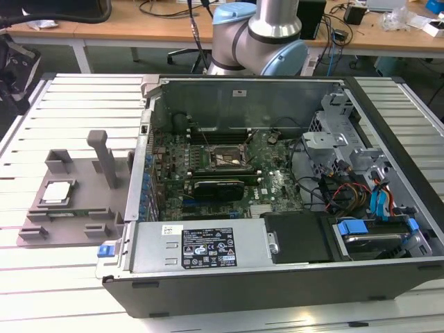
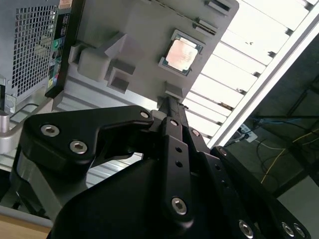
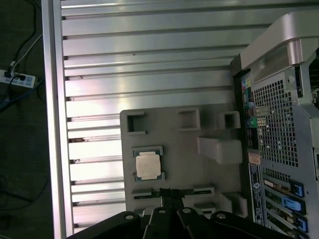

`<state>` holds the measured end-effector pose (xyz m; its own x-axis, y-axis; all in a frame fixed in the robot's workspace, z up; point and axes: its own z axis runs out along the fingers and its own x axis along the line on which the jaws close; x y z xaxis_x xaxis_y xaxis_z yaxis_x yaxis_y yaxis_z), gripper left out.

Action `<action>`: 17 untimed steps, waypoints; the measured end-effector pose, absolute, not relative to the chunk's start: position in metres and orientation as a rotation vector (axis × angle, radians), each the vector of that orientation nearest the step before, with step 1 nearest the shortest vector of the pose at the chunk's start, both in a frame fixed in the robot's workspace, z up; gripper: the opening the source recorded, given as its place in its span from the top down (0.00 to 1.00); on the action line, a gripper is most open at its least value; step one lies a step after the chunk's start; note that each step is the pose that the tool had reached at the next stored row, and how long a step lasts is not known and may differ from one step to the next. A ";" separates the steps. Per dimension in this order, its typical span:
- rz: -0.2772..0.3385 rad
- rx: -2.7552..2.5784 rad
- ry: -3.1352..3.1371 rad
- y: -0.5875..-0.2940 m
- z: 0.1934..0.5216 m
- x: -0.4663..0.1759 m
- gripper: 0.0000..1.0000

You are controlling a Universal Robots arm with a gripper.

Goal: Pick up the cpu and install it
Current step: 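Reach for the cpu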

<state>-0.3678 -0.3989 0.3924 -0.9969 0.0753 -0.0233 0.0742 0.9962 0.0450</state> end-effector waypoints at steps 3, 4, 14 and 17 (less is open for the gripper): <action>0.069 0.117 3.114 -0.399 0.392 -0.372 0.89; 0.069 0.117 3.114 -0.399 0.392 -0.373 0.89; 0.069 0.117 3.114 -0.399 0.392 -0.389 0.89; 0.069 0.117 3.114 -0.399 0.392 -0.393 0.89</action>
